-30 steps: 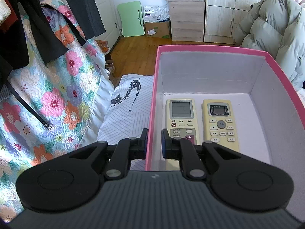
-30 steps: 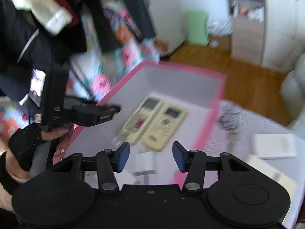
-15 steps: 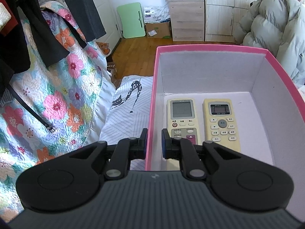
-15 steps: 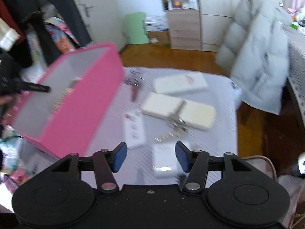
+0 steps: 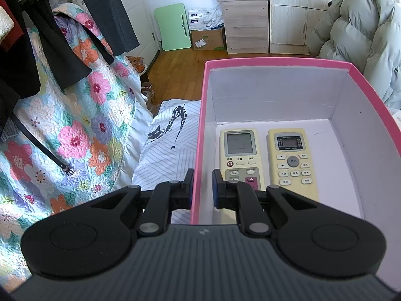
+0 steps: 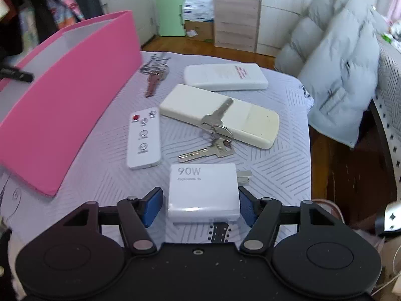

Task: Organize rigid objects
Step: 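Carry the large charger into the pink box and open the right tool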

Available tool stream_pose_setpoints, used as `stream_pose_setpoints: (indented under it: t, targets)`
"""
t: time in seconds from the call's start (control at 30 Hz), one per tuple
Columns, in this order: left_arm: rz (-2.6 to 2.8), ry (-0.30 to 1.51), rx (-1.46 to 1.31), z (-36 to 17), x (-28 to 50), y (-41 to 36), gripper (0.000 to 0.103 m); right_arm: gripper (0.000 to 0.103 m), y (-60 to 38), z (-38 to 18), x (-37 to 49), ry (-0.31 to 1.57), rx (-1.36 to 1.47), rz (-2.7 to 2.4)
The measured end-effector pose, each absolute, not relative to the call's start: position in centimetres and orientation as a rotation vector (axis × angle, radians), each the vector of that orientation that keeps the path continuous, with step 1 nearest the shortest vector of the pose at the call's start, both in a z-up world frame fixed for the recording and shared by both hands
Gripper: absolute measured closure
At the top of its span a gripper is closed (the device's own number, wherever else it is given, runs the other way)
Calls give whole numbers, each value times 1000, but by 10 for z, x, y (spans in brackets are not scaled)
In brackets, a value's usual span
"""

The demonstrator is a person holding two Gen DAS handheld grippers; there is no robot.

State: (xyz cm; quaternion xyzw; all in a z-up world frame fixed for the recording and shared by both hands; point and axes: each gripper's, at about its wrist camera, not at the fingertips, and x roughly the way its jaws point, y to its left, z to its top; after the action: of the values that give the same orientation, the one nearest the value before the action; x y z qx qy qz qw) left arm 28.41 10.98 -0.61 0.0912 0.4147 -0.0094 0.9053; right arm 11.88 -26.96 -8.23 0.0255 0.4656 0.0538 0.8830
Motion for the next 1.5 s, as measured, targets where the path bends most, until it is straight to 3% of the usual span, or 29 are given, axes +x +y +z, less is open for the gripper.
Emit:
stream_pose_setpoints:
  t: [0.1, 0.33, 0.6, 0.83, 1.33, 1.5]
  targets:
    - [-21, 856, 191, -6, 284, 110, 91, 40, -275, -86, 121, 934, 82, 84]
    - [-21, 861, 191, -7, 285, 111, 91, 40, -274, -76, 110, 897, 127, 75]
    - [-1, 863, 219, -9, 286, 107, 91, 40, -240, 4, 102, 733, 139, 279]
    - [13, 862, 222, -9, 286, 106, 92, 40, -166, 57, 158, 714, 108, 623]
    - [-3, 866, 171, -9, 287, 113, 93, 41, -22, -32, 252, 1009, -672, 594]
    - [-13, 865, 161, -9, 286, 114, 92, 41, -18, -44, 255, 1069, -715, 600]
